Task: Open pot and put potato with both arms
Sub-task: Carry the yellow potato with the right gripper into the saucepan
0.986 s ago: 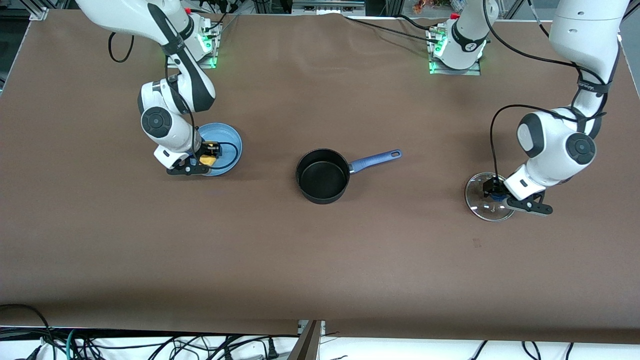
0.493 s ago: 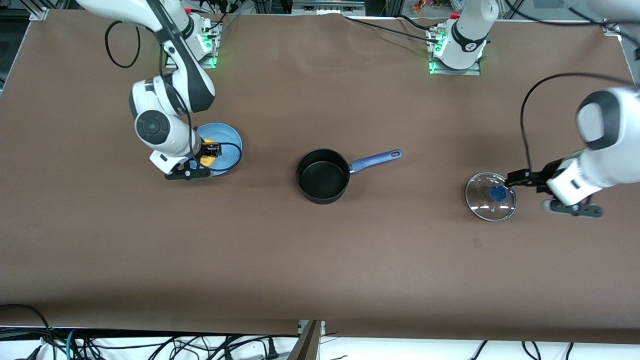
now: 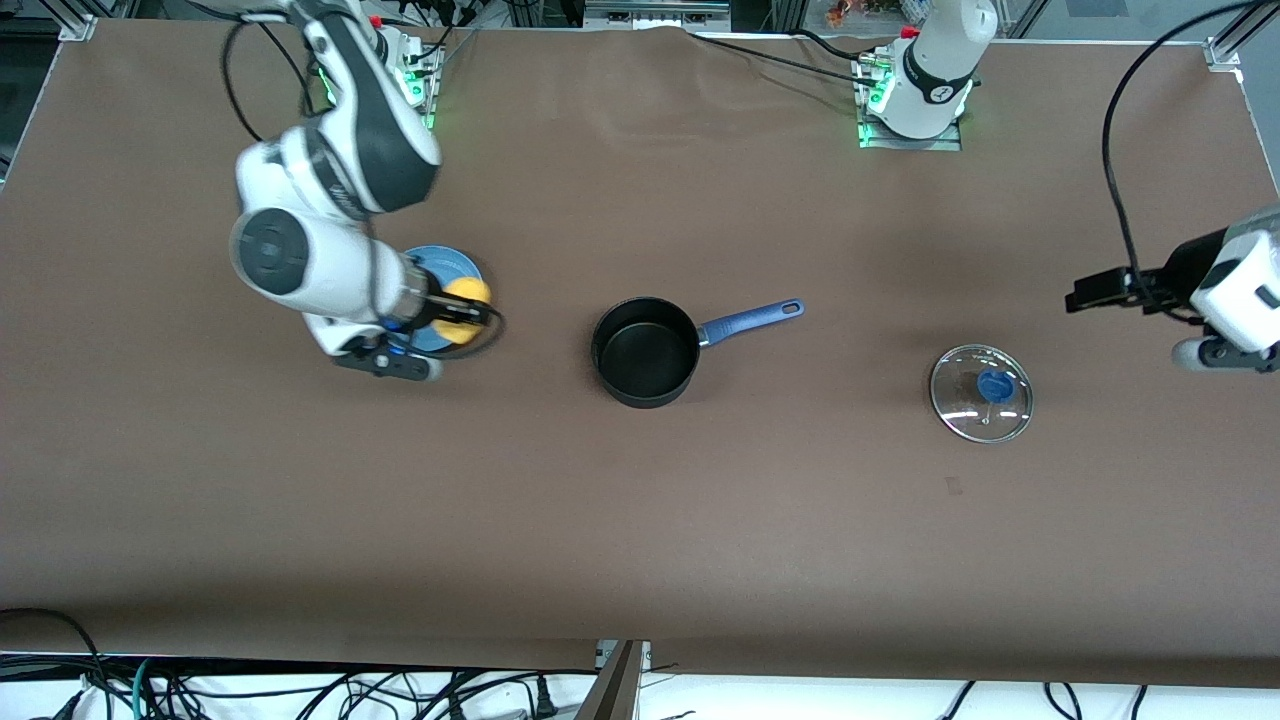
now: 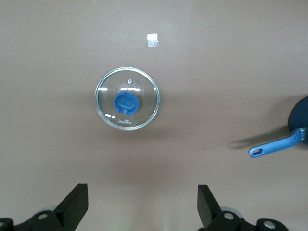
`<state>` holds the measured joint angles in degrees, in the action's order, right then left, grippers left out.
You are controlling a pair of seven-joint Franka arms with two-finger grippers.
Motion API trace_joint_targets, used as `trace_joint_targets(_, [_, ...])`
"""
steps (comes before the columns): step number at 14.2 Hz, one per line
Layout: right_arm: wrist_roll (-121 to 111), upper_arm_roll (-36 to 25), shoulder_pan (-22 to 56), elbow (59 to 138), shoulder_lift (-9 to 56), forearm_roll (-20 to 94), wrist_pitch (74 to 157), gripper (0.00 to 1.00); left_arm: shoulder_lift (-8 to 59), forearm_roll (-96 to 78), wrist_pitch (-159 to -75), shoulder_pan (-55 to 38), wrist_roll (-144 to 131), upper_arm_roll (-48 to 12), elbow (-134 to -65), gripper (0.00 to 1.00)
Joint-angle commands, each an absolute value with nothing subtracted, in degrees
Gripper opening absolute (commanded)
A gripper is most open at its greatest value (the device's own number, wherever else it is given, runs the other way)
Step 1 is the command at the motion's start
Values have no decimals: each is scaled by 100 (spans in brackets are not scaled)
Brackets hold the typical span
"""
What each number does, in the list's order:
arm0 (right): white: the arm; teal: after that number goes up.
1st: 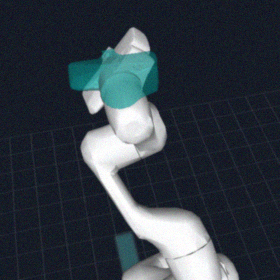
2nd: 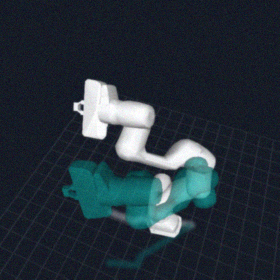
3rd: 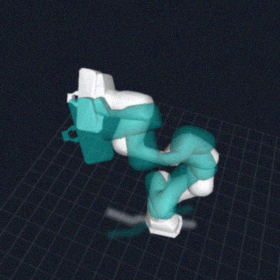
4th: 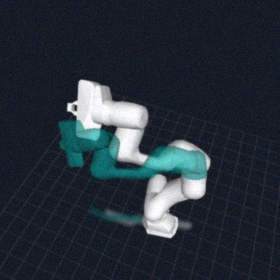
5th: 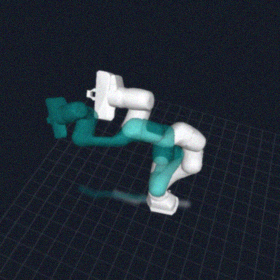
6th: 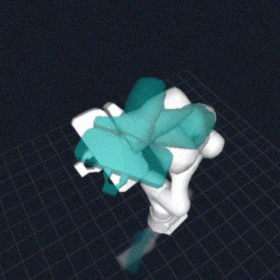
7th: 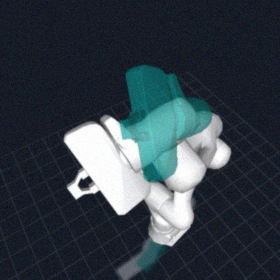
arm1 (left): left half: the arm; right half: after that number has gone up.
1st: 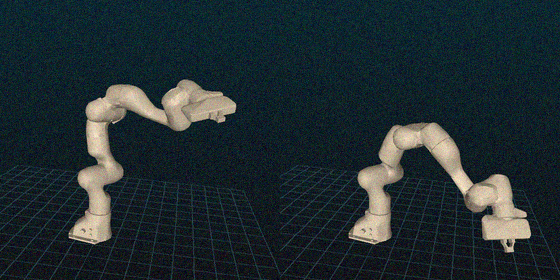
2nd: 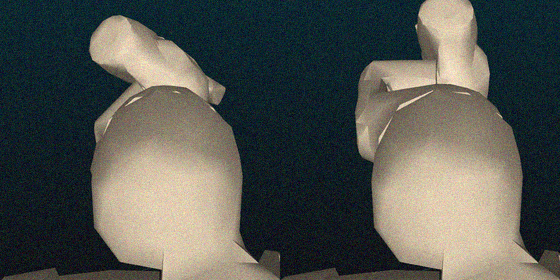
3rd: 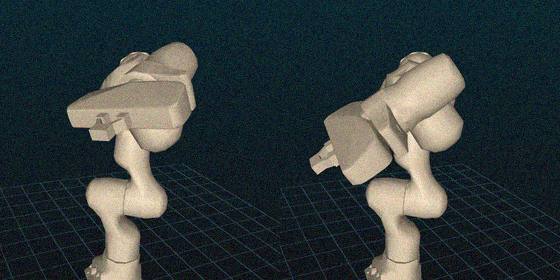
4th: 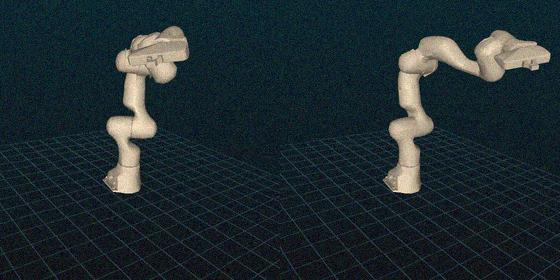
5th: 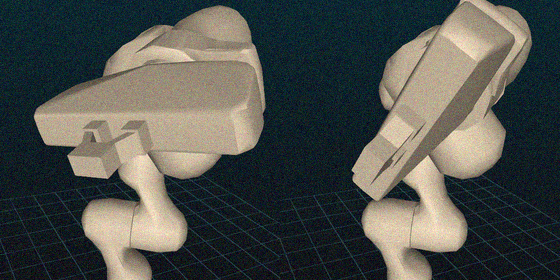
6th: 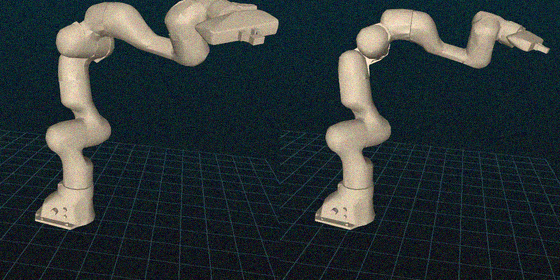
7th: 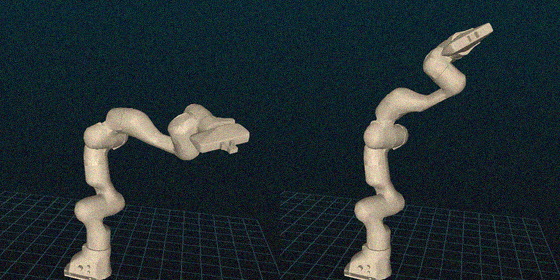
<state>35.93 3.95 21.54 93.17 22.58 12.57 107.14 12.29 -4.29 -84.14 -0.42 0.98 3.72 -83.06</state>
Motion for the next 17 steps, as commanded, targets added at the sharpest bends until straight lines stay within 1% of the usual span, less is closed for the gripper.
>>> trace_joint_targets(1, [4979,378,2758,8194,3162,1327,10661,34,1073,-123,-8227,-9,69,194,-8192,100])
trace_joint_targets(3, [5744,369,3127,7789,3593,1301,11046,34,1046,-158,-8227,53,604,194,-8156,100])
trace_joint_targets(6, [6371,343,3549,7752,4068,1266,11950,34,1020,27,-8235,-35,354,167,-8147,100])
trace_joint_targets(8, [6504,325,3639,7752,4306,1091,12417,34,993,9,-8192,-26,-165,176,-8147,100])
trace_joint_targets(14, [6487,325,3955,7743,4877,993,13174,34,984,-70,-8156,-9,-440,18,-8130,100])
trace_joint_targets(16, [6469,325,3999,7743,4974,827,13201,37,984,-88,-8156,-9,-413,18,-8130,100])
trace_joint_targets(17, [6469,334,4016,7752,5009,739,13201,47,993,-88,-8165,-17,-413,18,-8130,100])
